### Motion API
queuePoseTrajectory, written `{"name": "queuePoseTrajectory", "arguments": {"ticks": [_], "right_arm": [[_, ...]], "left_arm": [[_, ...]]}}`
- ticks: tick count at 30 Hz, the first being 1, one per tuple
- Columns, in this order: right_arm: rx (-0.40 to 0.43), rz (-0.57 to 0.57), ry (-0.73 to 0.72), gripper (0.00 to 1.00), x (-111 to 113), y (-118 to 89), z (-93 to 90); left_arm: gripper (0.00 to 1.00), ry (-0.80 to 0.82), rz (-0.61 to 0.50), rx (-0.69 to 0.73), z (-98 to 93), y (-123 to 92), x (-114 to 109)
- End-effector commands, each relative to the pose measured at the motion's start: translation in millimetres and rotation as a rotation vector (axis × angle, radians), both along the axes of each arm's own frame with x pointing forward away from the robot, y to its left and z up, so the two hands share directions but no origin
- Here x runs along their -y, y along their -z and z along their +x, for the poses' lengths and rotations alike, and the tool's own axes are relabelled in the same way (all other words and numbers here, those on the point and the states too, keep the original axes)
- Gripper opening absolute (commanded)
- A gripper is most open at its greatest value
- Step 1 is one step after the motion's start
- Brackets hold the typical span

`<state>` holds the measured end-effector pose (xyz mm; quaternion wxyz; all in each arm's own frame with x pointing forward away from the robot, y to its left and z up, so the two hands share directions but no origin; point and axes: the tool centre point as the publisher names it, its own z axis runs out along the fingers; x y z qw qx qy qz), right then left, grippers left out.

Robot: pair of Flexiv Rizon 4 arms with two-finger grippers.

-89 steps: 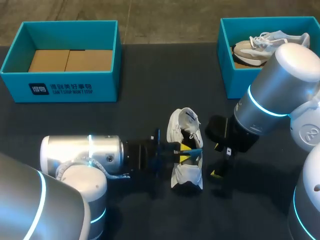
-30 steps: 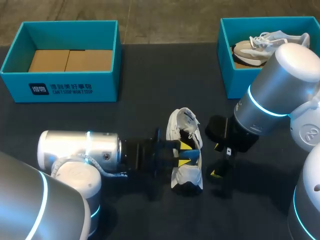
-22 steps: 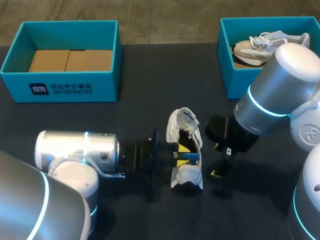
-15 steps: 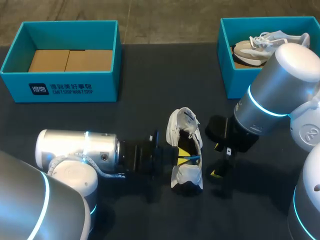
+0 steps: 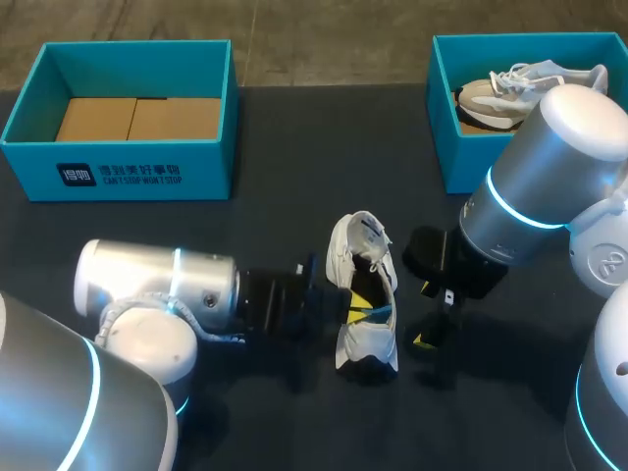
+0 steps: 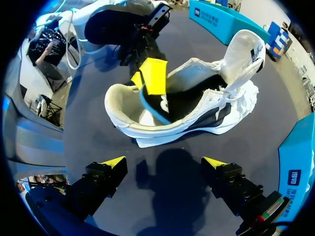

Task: Take the shoe out of the shoebox, open the shoe tongue, remove and reinsert the insole, then place the shoe into the shoebox

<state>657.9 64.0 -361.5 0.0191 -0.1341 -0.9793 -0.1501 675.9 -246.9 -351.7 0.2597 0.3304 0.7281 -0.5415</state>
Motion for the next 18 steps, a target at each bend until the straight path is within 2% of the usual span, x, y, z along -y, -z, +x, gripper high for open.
{"name": "queuePoseTrajectory", "arguments": {"ticks": [1, 11, 15, 18], "right_arm": [[0.002, -0.001, 0.002, 1.0, 0, 1, -1.0], [0.002, -0.001, 0.002, 1.0, 0, 1, -1.0], [0.002, -0.001, 0.002, 1.0, 0, 1, -1.0], [0.002, -0.001, 0.002, 1.0, 0, 1, -1.0]], "left_arm": [[0.0, -0.012, 0.019, -0.001, 8.5, 6, 6], [0.0, -0.011, 0.016, -0.01, 7.9, 5, 2], [0.34, 0.001, -0.006, -0.011, 1.8, -2, -1], [0.42, 0.01, -0.022, -0.017, -2.4, -8, -5]]}}
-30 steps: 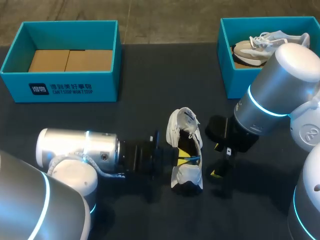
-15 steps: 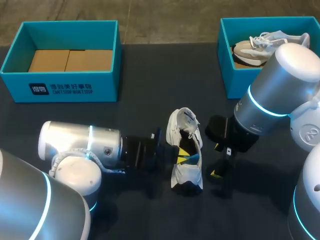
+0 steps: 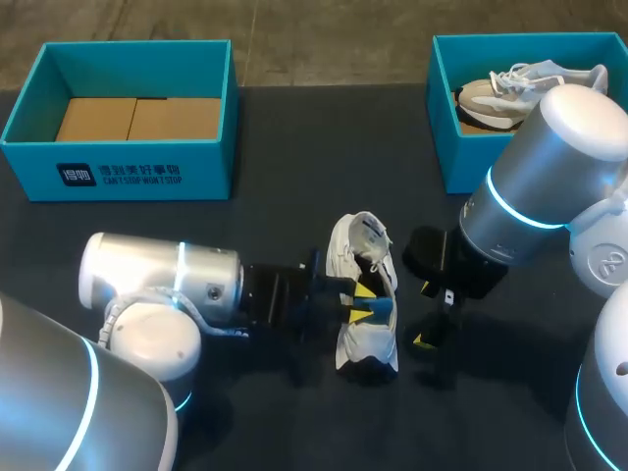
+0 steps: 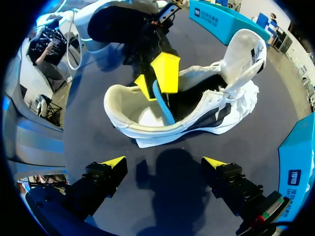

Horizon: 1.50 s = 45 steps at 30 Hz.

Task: Take the shoe out of the shoebox, open the shoe tongue, remove and reinsert the insole, then place the shoe into the shoebox

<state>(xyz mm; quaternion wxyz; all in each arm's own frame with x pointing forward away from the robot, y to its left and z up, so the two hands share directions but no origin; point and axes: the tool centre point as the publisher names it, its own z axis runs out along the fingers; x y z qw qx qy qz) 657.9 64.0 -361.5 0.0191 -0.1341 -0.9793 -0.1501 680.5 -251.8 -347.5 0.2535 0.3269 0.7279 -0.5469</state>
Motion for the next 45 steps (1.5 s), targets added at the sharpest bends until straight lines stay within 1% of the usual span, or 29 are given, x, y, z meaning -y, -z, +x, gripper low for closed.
{"name": "queuePoseTrajectory", "arguments": {"ticks": [1, 3, 5, 8, 10, 16, 19, 28, 30, 39, 40, 41, 42, 45], "right_arm": [[0.002, -0.002, 0.002, 1.0, 0, 1, -1.0], [0.002, -0.002, 0.002, 1.0, 0, 1, -1.0], [0.002, -0.002, 0.002, 1.0, 0, 1, -1.0], [0.002, -0.002, 0.002, 1.0, 0, 1, -1.0], [0.002, -0.002, 0.002, 1.0, 0, 1, -1.0], [0.002, -0.002, 0.002, 1.0, 0, 1, -1.0], [0.002, -0.002, 0.002, 1.0, 0, 1, -1.0], [0.002, -0.002, 0.002, 1.0, 0, 1, -1.0], [0.002, -0.002, 0.002, 1.0, 0, 1, -1.0], [0.002, -0.002, 0.002, 1.0, 0, 1, -1.0], [0.002, -0.002, 0.002, 1.0, 0, 1, -1.0], [0.002, -0.002, 0.002, 1.0, 0, 1, -1.0], [0.002, -0.002, 0.002, 1.0, 0, 1, -1.0], [0.002, -0.002, 0.002, 1.0, 0, 1, -1.0]], "left_arm": [[0.44, 0.006, -0.021, -0.003, -7.8, -5, -10], [0.45, 0.011, -0.029, -0.007, -10.1, -10, -13], [0.44, 0.017, -0.037, -0.022, -11.8, -14, -15], [0.39, 0.018, -0.045, -0.031, -13.1, -21, -20], [0.38, 0.019, -0.049, -0.037, -13.1, -26, -23], [0.39, 0.018, -0.046, -0.048, -9.1, -35, -30], [0.37, 0.021, -0.029, -0.055, -5.1, -39, -33], [0.4, 0.069, 0.058, -0.05, 3.7, -50, -44], [0.38, 0.099, 0.094, -0.049, 4.4, -52, -46], [0.36, 0.198, 0.252, -0.05, 9.0, -57, -52], [0.37, 0.202, 0.265, -0.042, 9.0, -58, -53], [0.42, 0.207, 0.279, -0.043, 9.5, -59, -54], [0.45, 0.209, 0.291, -0.039, 10.0, -60, -55], [0.44, 0.217, 0.332, -0.036, 11.3, -64, -58]]}}
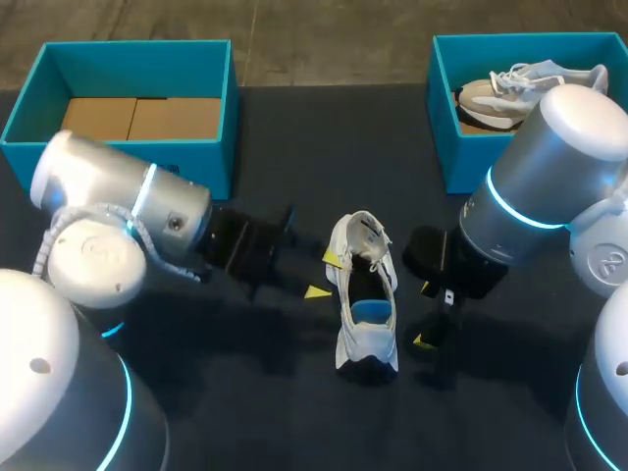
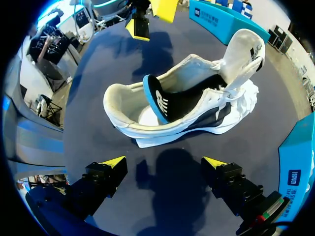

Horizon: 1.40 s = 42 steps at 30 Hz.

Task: Take the shoe out of the shoebox, open the shoe tongue, remove and reinsert the insole, then place the shoe into the shoebox

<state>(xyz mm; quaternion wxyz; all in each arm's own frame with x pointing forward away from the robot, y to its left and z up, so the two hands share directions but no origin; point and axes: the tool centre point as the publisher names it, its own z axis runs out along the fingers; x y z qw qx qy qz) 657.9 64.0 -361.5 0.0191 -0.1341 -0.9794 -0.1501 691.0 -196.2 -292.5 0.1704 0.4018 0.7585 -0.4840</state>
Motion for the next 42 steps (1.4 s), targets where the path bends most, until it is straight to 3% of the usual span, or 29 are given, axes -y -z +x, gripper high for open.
{"name": "queuePoseTrajectory", "arguments": {"ticks": [1, 12, 13, 16, 27, 29, 42], "right_arm": [[0.002, -0.001, 0.002, 1.0, 0, 1, -1.0], [0.005, -0.007, -0.002, 1.0, 7, -5, 2.1], [0.01, -0.008, -0.008, 1.0, 11, -8, 3.4], [0.023, -0.018, -0.025, 1.0, 22, -16, 6.6], [0.055, 0.05, -0.082, 1.0, 86, -35, 19.5], [0.063, 0.011, -0.13, 1.0, 100, -36, 23.6], [0.063, 0.011, -0.13, 1.0, 100, -36, 23.6]], "left_arm": [[0.43, 0.072, 0.132, -0.021, 0.9, -10, -3], [0.3, 0.168, 0.359, -0.006, -3.2, -12, -8], [0.26, 0.178, 0.377, -0.005, -2.1, -11, -8], [0.0, 0.186, 0.411, -0.003, 2.4, -9, -7], [0.0, 0.274, 0.557, 0.004, 10.5, -4, 2], [0.0, 0.274, 0.557, 0.004, 10.5, -4, 2], [0.0, 0.274, 0.557, 0.004, 10.5, -4, 2]]}}
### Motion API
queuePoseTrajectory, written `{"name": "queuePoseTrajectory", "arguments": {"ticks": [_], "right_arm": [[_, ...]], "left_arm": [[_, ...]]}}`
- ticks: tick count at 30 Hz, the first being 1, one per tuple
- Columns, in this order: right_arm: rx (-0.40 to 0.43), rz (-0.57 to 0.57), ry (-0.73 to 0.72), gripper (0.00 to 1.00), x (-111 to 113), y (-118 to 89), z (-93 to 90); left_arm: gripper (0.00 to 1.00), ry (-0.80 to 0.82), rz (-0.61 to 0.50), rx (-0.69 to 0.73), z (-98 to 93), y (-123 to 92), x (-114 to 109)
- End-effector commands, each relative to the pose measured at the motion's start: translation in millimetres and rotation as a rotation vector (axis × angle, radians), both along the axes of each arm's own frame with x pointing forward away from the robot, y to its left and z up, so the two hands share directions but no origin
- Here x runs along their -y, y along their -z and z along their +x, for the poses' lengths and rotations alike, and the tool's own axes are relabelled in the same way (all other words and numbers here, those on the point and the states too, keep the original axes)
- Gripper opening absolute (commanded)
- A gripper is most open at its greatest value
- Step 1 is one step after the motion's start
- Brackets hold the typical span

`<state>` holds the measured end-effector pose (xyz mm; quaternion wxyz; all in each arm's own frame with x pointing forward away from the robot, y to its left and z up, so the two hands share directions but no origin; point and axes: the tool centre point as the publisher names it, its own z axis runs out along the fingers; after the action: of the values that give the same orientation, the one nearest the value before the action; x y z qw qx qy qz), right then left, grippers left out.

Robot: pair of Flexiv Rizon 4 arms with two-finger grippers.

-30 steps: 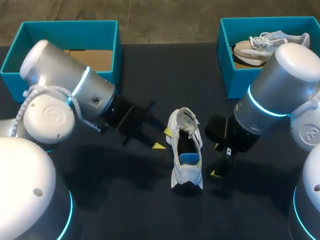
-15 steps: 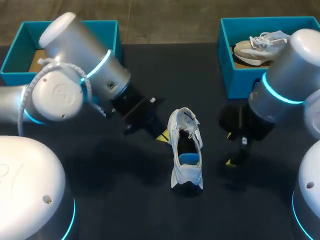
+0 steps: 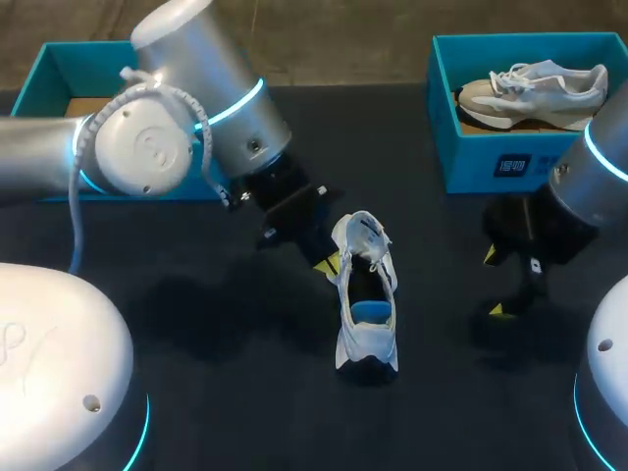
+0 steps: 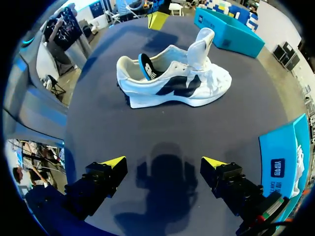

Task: Take the shoe out of the shoebox, open the shoe tongue, remove and reinsert the insole, then place the shoe into the shoebox

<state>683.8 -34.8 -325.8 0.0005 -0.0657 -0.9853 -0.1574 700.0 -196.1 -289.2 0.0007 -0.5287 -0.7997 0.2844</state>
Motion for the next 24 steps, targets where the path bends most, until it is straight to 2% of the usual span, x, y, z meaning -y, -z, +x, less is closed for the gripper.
{"name": "queuePoseTrajectory", "arguments": {"ticks": [1, 5, 16, 20, 24], "right_arm": [[0.004, 0.001, 0.0, 1.0, 1, 0, -2.4], [0.004, 0.001, 0.0, 1.0, 1, 0, -2.4], [0.039, -0.082, -0.058, 1.0, 43, -27, -1.9], [0.034, -0.112, -0.079, 1.0, 55, -26, 4.3], [0.022, -0.111, -0.093, 1.0, 62, -21, 8.4]], "left_arm": [[0.0, 0.012, 0.026, -0.006, 1.5, 0, 2], [0.0, 0.022, 0.04, 0.005, 1.5, -1, 2], [0.0, 0.15, 0.147, 0.089, 6.7, -19, -10], [0.0, 0.229, 0.204, 0.094, 10.0, -24, -11], [0.0, 0.283, 0.195, 0.088, 11.9, -20, 0]]}}
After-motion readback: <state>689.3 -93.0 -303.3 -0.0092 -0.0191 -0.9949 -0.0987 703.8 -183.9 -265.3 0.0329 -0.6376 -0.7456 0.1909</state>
